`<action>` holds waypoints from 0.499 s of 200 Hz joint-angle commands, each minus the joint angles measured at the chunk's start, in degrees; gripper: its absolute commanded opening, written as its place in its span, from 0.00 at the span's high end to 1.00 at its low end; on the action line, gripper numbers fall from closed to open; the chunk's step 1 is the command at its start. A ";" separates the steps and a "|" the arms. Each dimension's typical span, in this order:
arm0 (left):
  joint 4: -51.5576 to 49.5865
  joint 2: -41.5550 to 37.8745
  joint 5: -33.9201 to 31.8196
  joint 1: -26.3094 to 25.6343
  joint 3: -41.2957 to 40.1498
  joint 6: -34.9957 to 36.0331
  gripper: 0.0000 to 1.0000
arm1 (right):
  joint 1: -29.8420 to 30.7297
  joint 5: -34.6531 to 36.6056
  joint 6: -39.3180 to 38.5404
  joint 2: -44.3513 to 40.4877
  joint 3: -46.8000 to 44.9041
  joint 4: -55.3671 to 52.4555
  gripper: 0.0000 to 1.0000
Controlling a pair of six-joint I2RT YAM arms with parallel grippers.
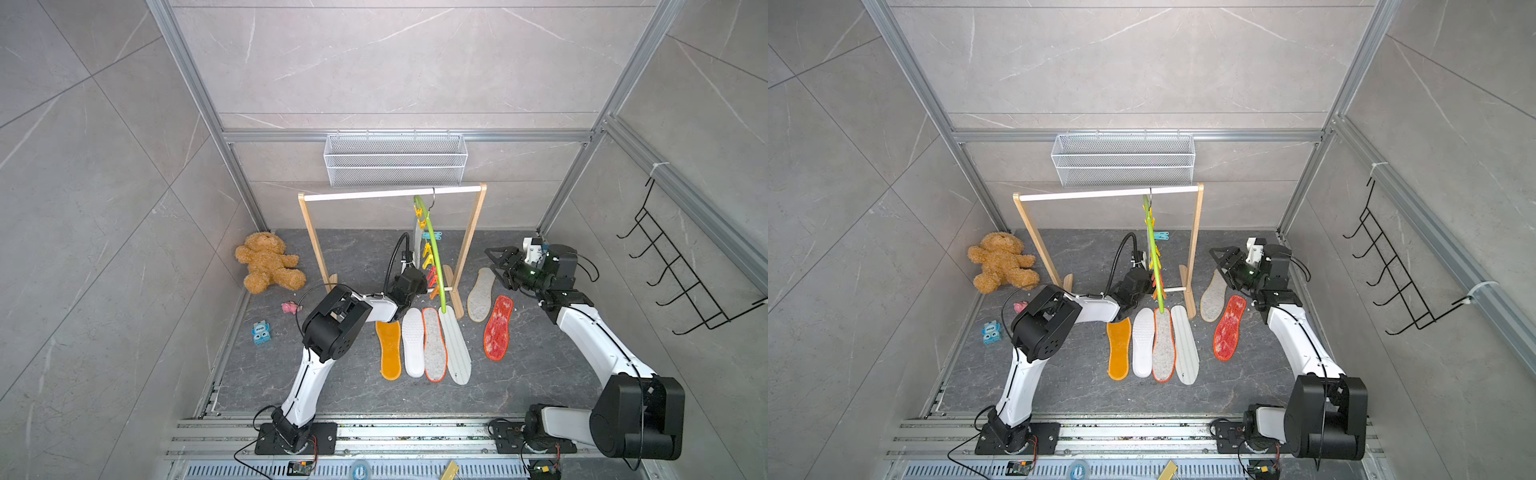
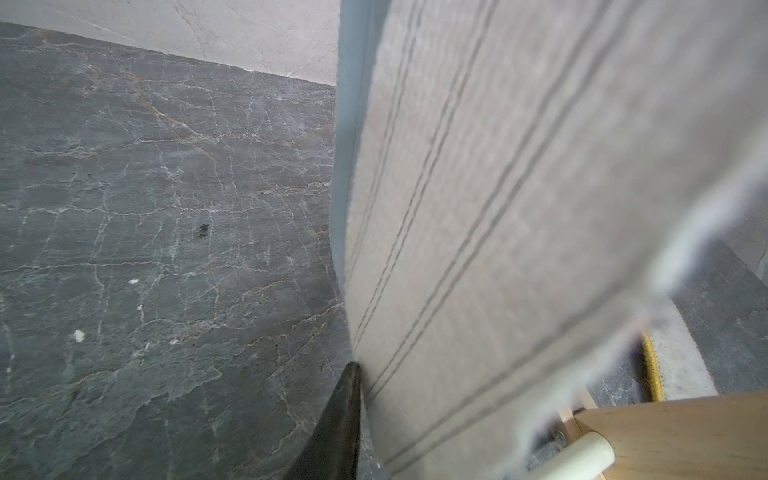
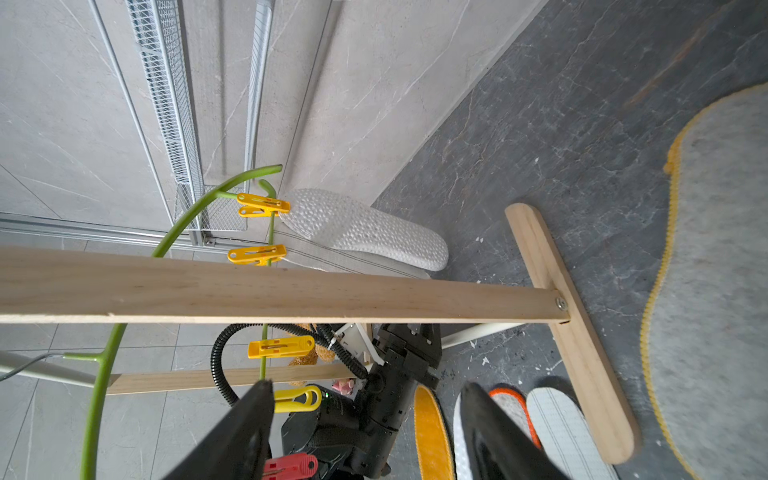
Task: Take the shoe insoles off the hanger
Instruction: Remove the insole from the hanger.
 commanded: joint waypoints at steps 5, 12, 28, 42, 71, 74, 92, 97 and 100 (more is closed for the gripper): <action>2.38 -3.07 -0.71 0.99 -0.84 1.45 0.86 | 0.23 -0.96 0.71 -1.54 0.67 1.33 0.27; 2.70 -3.47 -0.69 1.29 -1.45 1.68 0.88 | 0.22 -0.96 0.78 -1.53 0.74 1.29 0.27; 3.19 -4.73 -0.66 1.85 -2.63 1.81 0.92 | 0.21 -1.04 0.99 -1.43 0.80 1.50 0.27; 4.04 -5.76 -0.67 2.46 -3.95 1.75 0.95 | 0.24 -1.22 1.43 -1.34 1.01 1.79 0.28; 5.23 -7.80 -0.56 3.74 -6.32 1.47 0.99 | 0.24 -1.80 2.19 -0.70 1.67 2.51 0.29; 5.38 -7.99 -0.52 3.88 -6.46 1.58 0.99 | 0.27 -1.76 2.22 -0.62 1.76 2.56 0.29; 5.33 -9.02 -0.13 4.23 -7.17 2.19 1.00 | 0.21 -2.12 2.78 -0.04 2.31 2.98 0.29; 5.30 -9.24 0.04 4.30 -7.30 2.51 1.00 | 0.17 -2.19 2.95 0.09 2.54 3.20 0.29; 5.31 -9.36 0.10 4.31 -7.28 2.72 1.00 | 0.22 -2.19 3.07 0.22 2.64 3.37 0.30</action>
